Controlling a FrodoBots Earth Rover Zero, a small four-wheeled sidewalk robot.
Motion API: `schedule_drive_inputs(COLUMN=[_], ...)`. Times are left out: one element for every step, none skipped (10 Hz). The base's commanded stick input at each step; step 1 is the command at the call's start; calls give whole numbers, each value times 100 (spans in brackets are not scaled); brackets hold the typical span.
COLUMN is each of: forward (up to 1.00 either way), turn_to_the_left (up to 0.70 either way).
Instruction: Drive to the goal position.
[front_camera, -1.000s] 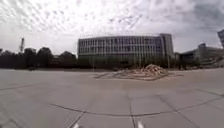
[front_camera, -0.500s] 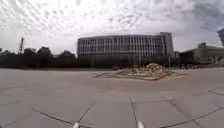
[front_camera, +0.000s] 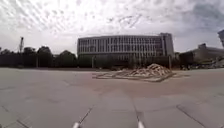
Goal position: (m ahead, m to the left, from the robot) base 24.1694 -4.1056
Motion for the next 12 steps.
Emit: schedule_drive_inputs(forward=[70, 70, 70, 70, 70, 70, 70, 70, 70, 70, 70, 70], turn_to_the_left=[0, 0, 0, 0, 0, 0, 0, 0, 0, 0, 0, 0])
